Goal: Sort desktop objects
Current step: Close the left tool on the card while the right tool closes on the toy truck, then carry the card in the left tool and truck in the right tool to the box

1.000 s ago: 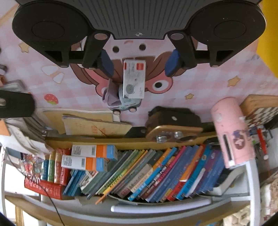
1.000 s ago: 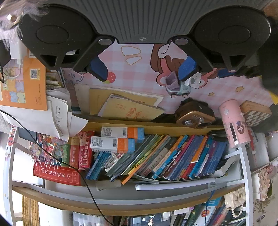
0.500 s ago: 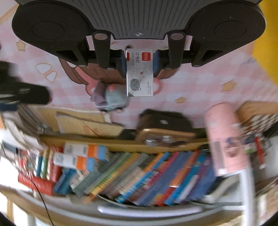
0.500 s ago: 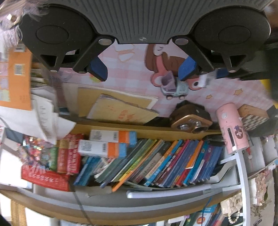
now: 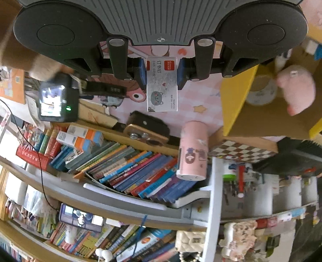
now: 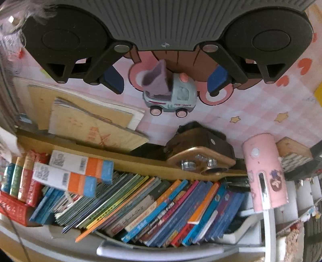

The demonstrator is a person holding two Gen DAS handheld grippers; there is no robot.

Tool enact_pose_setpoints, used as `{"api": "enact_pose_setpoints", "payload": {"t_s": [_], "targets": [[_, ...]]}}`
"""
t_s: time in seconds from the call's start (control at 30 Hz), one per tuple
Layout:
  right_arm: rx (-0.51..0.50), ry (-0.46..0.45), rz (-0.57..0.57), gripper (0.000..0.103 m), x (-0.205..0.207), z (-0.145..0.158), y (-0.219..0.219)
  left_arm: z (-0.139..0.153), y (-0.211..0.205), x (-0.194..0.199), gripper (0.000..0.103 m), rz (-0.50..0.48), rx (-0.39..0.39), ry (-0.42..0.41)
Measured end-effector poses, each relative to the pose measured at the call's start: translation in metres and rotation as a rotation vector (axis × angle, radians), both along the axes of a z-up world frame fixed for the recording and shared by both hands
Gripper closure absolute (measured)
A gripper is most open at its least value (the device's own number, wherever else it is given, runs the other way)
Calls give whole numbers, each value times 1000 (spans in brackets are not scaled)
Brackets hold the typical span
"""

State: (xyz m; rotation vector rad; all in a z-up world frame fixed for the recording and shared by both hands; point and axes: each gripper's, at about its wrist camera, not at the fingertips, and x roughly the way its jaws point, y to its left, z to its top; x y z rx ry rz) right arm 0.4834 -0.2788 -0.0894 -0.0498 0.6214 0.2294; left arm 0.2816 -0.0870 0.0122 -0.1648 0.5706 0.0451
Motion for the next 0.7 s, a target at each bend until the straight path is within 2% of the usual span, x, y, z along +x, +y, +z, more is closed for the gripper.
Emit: {"api": "enact_pose_setpoints", "payload": {"t_s": [0.07,0.13,0.17,0.2,0.23,0.4,0.7], "targets": [[1,2,1,14,6,-6,2,2,2,-5,75,9,12,5],[-1,14,10,20,10,-10,4,3,3,-9,75,18,17,6],[-2,23,13,25,12,-11,4,4,4,-11,75,21,17,5],[-2,24,15,37,12,-11,4,5,5,-14,75,23,18,3],[-1,13,14,43,11,-11,4,6,5,-15,75,23,18,1],[40,18,2,43,-3,-1,-2,12,3,-21,75,8,15,-19],[69,-1,45,43,-73,35,-19,14,0,-38,75,-28,-26,-23]]}}
